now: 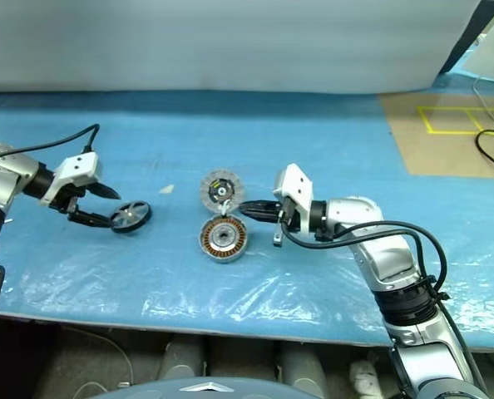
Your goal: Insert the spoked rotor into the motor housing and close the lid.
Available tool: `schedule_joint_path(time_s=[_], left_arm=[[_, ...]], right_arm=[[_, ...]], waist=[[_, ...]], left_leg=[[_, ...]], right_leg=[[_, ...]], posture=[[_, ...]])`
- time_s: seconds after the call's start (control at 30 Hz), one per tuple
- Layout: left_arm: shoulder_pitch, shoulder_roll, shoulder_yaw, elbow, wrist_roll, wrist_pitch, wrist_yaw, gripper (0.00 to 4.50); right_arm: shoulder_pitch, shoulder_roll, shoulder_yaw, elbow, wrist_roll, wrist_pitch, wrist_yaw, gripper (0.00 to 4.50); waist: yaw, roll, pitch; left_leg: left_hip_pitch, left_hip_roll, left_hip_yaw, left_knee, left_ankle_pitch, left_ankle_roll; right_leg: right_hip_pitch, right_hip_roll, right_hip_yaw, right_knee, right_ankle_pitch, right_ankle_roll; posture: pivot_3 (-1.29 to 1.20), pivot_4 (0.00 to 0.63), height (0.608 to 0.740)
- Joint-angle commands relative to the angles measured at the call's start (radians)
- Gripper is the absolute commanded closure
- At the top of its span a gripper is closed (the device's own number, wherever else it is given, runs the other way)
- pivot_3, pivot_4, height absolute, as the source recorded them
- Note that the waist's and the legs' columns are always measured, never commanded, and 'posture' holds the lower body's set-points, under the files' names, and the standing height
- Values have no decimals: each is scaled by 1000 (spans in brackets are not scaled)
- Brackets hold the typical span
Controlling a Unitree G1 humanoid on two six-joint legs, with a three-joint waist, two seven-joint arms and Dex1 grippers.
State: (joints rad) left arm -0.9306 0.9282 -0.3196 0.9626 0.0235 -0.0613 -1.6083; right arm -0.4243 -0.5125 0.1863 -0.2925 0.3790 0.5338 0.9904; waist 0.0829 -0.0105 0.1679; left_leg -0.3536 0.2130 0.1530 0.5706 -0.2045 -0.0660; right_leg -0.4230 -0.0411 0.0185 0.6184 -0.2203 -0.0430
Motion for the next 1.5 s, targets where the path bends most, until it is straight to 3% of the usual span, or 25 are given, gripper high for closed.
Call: schedule_joint_path(time_s=[0.03,0.3,0.63,1.0,1.5], left_arm=[[-24,-23,26,27,24,-23,21,439],[-48,-49,41,60,53,7,33,439],[-64,-60,56,100,82,-173,55,439],[-116,-83,45,147,124,22,2,439],[-99,-107,78,138,136,110,24,439]], right_arm=[[-21,-5,5,-30,18,4,8,4481],[-16,-25,10,-27,11,17,10,4481],[14,-28,5,-50,18,46,-24,4481],[44,-28,3,-79,23,66,-58,4481],[65,-50,1,-107,23,88,-87,4481]], waist=[[4,0,0],[11,0,0],[14,-1,0],[13,-3,2],[14,-3,2]], left_leg=[[0,0,0,0,0,0],[0,1,0,1,0,0],[-1,0,-1,1,0,0],[0,1,-1,1,0,0],[0,0,-1,1,0,0]], right_leg=[[0,0,0,0,0,0],[0,0,-1,0,0,1],[0,0,-1,0,1,2],[0,0,-1,1,1,2],[0,-1,-1,1,1,2]], posture=[[0,150,740],[0,150,740],[0,150,740],[0,150,740],[0,150,740]])
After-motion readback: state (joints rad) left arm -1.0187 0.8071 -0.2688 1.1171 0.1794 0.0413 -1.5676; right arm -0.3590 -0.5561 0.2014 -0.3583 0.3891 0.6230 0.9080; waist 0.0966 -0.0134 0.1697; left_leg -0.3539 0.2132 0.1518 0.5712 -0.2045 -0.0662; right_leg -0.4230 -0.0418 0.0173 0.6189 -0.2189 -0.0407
